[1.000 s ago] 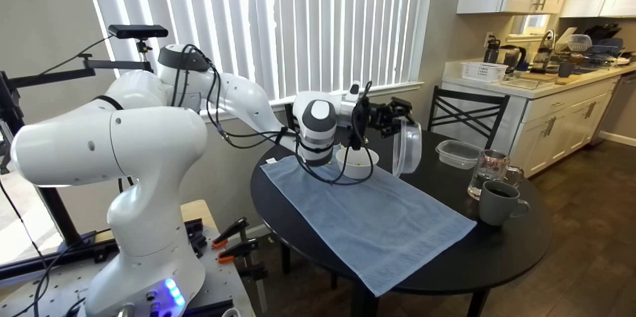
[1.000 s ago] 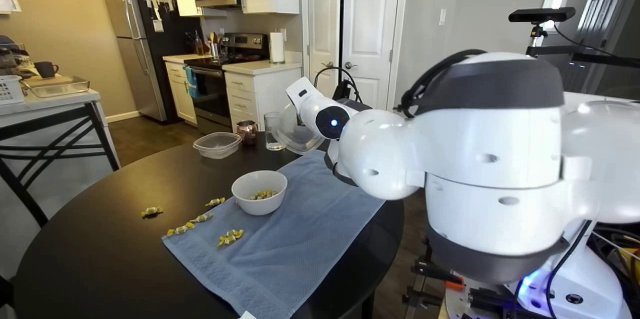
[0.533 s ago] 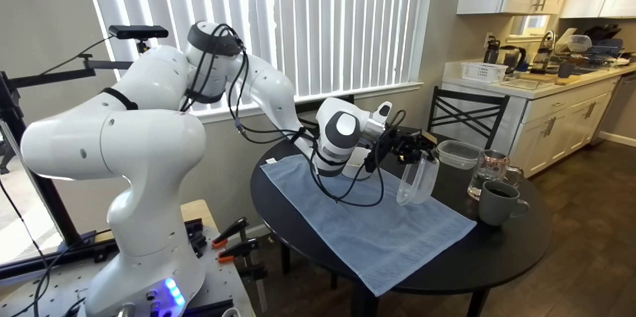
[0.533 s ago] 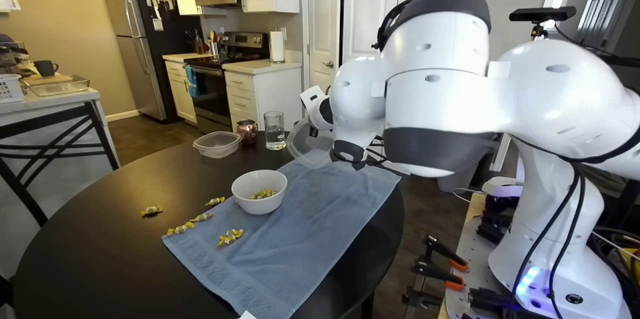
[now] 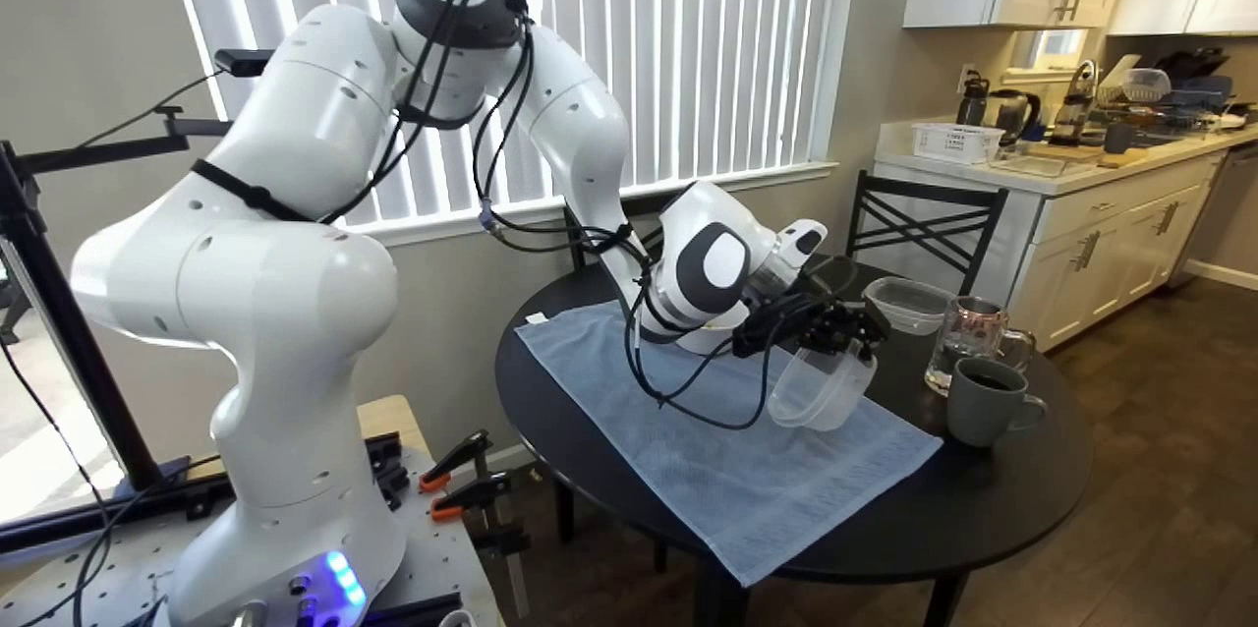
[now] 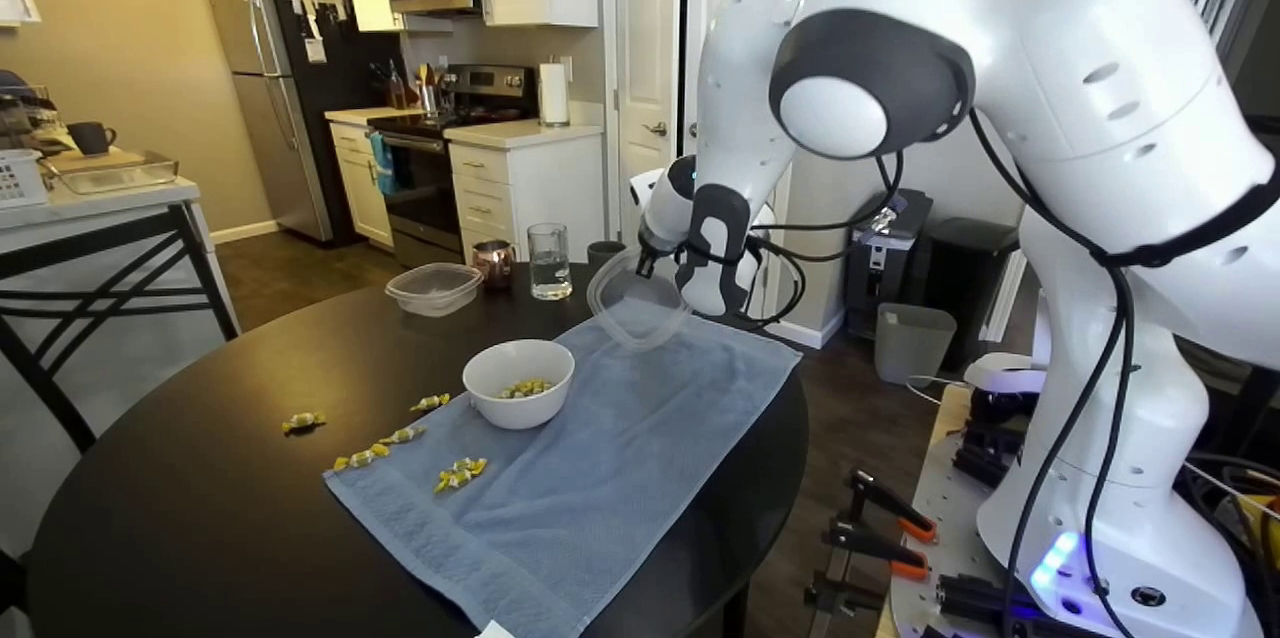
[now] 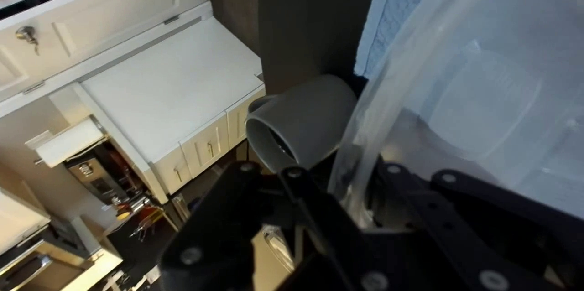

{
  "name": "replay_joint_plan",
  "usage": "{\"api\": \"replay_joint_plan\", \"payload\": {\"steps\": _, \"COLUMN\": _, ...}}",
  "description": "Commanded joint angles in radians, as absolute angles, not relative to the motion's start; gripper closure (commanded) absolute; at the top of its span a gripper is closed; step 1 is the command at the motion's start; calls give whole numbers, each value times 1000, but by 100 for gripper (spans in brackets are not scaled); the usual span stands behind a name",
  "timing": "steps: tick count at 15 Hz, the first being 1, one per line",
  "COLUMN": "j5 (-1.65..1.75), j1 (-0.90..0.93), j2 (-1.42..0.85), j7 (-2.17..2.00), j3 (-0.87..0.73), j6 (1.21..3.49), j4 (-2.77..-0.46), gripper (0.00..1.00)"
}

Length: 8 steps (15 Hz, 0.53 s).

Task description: Pour out the contents of the bowl onto the towel

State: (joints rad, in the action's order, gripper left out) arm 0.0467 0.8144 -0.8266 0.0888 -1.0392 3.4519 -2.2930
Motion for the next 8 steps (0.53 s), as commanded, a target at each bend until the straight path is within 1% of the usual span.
{"api": "replay_joint_plan", "payload": {"steps": 1, "j5": 117, "j1": 655, "j2": -590, "j7": 175, "j3": -888, "j6": 3409, "j4": -2342, "gripper": 98}}
{"api": "replay_joint_plan", "payload": {"steps": 5, "j5": 157, "j1": 449, "j2": -434, "j7": 191, "j3": -672, "j6": 3316, "j4": -2365, "gripper": 98}}
{"api": "replay_joint_plan", "payload": {"steps": 8, "j5": 177, "j1": 243, "j2": -328, "j7": 178, "j3": -446, "j6": 3200, "j4": -2379, "gripper": 98}}
